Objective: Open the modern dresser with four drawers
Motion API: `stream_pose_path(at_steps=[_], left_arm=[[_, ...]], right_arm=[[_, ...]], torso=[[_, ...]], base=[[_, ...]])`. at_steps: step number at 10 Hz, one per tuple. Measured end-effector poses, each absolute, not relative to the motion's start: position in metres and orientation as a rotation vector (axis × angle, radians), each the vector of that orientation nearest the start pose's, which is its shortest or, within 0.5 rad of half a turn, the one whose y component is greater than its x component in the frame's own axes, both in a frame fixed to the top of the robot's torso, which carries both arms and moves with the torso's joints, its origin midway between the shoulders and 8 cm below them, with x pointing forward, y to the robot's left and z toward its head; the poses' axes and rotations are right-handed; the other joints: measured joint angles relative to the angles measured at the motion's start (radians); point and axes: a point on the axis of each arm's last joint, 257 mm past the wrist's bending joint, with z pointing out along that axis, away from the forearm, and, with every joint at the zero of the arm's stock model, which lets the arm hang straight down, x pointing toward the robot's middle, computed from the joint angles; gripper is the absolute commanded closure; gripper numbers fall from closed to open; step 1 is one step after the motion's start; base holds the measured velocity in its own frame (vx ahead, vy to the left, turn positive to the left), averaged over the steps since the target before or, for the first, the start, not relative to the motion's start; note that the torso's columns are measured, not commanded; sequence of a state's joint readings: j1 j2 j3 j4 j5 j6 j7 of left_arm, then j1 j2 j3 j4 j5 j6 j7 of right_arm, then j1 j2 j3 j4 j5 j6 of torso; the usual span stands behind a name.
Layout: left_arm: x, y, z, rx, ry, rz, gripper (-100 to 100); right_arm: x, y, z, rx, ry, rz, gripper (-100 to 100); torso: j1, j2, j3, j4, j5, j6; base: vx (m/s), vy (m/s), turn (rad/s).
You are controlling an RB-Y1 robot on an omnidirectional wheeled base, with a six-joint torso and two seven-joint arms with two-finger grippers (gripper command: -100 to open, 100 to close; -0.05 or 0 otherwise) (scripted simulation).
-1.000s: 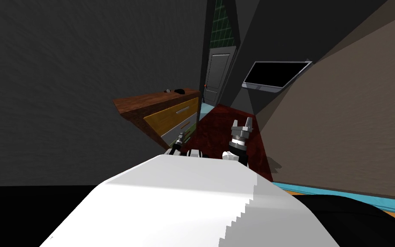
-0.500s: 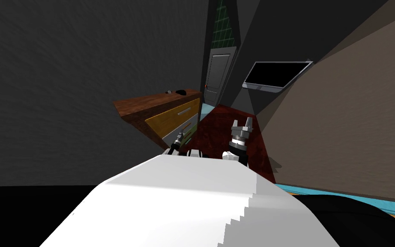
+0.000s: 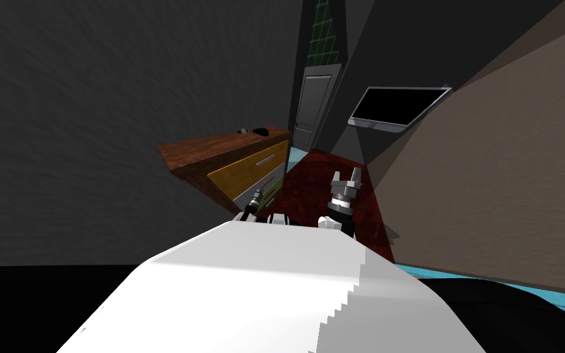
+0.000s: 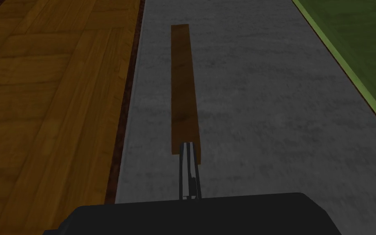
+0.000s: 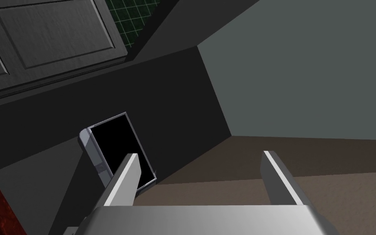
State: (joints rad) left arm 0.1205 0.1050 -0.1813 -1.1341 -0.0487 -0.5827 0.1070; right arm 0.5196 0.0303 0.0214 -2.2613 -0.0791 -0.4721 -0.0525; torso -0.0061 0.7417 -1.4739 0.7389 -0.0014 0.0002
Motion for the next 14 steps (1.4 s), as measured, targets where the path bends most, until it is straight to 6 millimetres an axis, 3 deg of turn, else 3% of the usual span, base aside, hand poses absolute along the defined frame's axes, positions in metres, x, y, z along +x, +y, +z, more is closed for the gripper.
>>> stream_pose_path(at_steps=[3,4,5,10,12,14], left_arm=[[0.451,0.175,-0.356,-1.099,1.340,-1.338,100],[0.451,0.174,-0.356,-1.099,1.340,-1.338,-100],[0.450,0.179,-0.356,-1.096,1.341,-1.335,-100],[0.449,0.184,-0.358,-1.110,1.330,-1.339,-100],[0.450,0.205,-0.363,-1.125,1.325,-1.319,-100],[0.452,0.247,-0.372,-1.149,1.307,-1.285,-100]], right_arm=[[0.350,-0.288,0.004,0.804,0.561,1.398,0],[0.350,-0.288,0.004,0.804,0.561,1.398,0],[0.350,-0.289,0.004,0.804,0.562,1.397,0],[0.350,-0.289,0.004,0.804,0.562,1.397,0],[0.350,-0.288,0.004,0.804,0.561,1.398,0],[0.350,-0.288,0.004,0.804,0.561,1.398,0]], torso=[[0.004,-0.002,-0.001,-0.001,0.001,0.000],[0.011,-0.008,-0.004,-0.002,0.003,0.000],[0.018,-0.013,-0.007,-0.003,0.004,-0.001],[0.002,0.000,0.000,0.000,0.000,0.000],[0.001,0.001,0.001,0.000,0.000,0.000],[0.004,-0.002,-0.001,0.000,0.001,0.000]], base=[[-0.112,-0.148,0.008],[0.050,0.053,-0.016],[0.099,0.110,-0.014],[0.066,0.084,-0.045],[-0.051,-0.073,-0.167],[-0.077,-0.121,-0.302]])
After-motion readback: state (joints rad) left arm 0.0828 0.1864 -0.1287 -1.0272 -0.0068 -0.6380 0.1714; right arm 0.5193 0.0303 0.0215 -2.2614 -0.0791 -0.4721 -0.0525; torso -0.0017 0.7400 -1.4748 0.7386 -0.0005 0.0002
